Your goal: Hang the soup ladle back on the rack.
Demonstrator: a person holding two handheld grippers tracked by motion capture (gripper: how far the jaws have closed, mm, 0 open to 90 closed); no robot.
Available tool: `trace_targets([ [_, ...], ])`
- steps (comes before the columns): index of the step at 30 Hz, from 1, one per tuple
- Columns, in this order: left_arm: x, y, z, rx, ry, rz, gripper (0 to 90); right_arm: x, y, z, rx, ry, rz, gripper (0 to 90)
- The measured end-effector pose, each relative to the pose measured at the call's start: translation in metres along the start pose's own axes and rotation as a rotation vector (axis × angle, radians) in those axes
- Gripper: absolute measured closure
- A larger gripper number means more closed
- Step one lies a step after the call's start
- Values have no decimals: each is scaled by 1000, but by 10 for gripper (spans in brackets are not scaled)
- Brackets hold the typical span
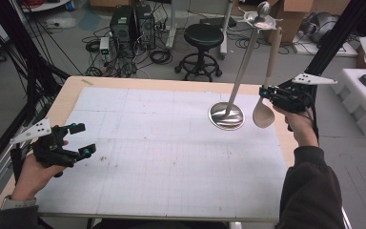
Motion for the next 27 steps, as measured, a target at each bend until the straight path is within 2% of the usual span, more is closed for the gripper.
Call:
trace_targets([
  [5,-1,0,0,1,-1,-1,18,4,-1,2,-10,1,-8,763],
  [8,-1,0,0,-1,-2,-2,18,6,-1,2,-31,20,-7,732],
  [11,0,0,0,-1,-2,0,18,5,0,2,-38,37,-13,649],
  [18,-1,0,1,-3,-2,-4,18,-5,3,2,-9,56,-53,378],
  [23,-1,-1,1,-2,-4,-8,18,-10,9,14,-18,28,-81,196],
  [27,-2,-3,1,4,-1,-21,18,-7,16,27,-51,19,-69,79],
])
Point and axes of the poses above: each handheld gripper's, and its own axes: x roughly forward along the jaws, y roughly out of its underside, z roughly to its left, the point moved 9 cm from there along x, roughly forward along the jaws, and after that the axes turned 9 degrees about z, right-handed, at the moved point
